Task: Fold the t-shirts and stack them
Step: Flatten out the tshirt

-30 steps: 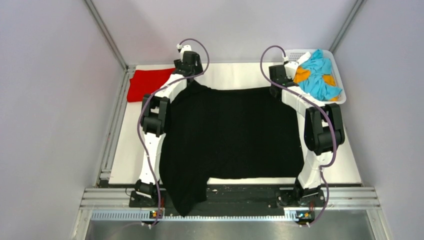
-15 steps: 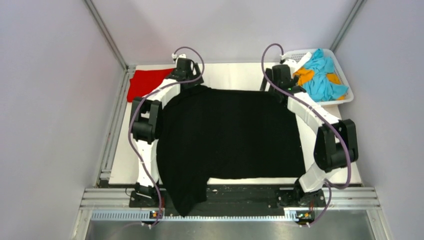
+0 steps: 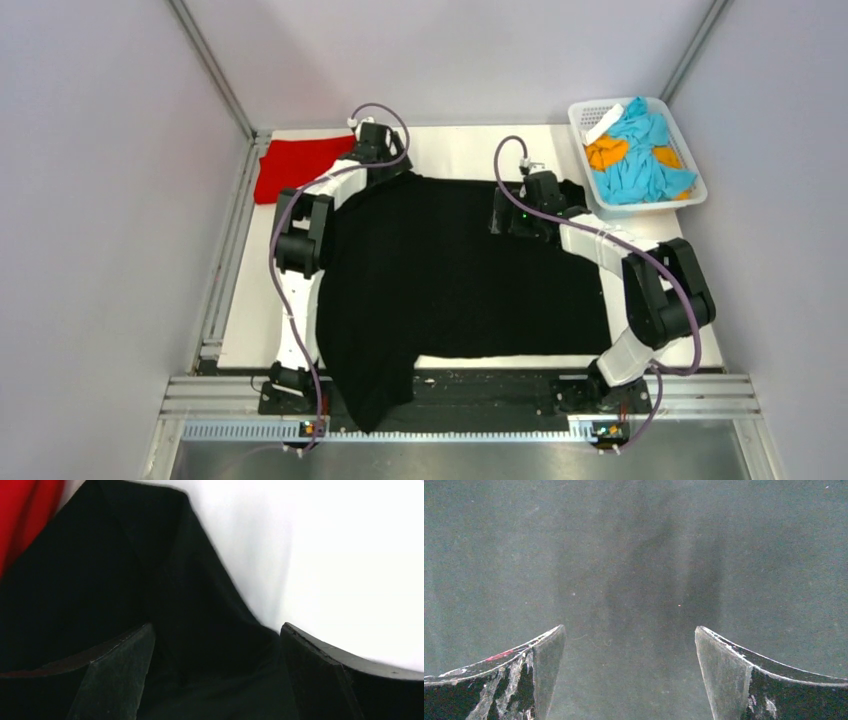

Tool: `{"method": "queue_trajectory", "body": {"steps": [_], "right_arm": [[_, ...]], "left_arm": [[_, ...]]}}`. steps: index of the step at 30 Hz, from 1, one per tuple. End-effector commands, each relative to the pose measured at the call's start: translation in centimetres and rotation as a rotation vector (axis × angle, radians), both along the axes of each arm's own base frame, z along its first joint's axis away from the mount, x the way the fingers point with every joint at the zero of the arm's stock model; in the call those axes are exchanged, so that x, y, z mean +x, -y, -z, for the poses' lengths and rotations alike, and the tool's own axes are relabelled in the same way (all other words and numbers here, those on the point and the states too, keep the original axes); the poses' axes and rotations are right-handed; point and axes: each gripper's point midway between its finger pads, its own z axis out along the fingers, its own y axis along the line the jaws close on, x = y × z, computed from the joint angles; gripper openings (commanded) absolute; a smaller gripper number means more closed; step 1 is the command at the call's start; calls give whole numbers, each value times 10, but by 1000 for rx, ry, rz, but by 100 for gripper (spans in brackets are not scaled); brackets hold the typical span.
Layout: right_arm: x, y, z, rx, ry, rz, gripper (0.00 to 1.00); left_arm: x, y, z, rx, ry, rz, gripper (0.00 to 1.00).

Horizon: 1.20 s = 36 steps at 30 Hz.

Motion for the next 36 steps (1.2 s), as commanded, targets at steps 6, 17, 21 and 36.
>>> {"method": "queue_trajectory", "body": {"steps": [6,17,21,36], "right_arm": [[2,-15,26,29,-40,-43,95],[6,-1,30,-36,-43,10,95],[7,3,31,-53,-39,27,95],[5,7,38,-67,-53,45,95]], "left_arm": [[55,18,-50,-213,189,-13,98],[108,47,-39,-376,237,18,99],[115,57,-57,-440,284,60,99],[51,10,-118,-127,370,85,99]]}}
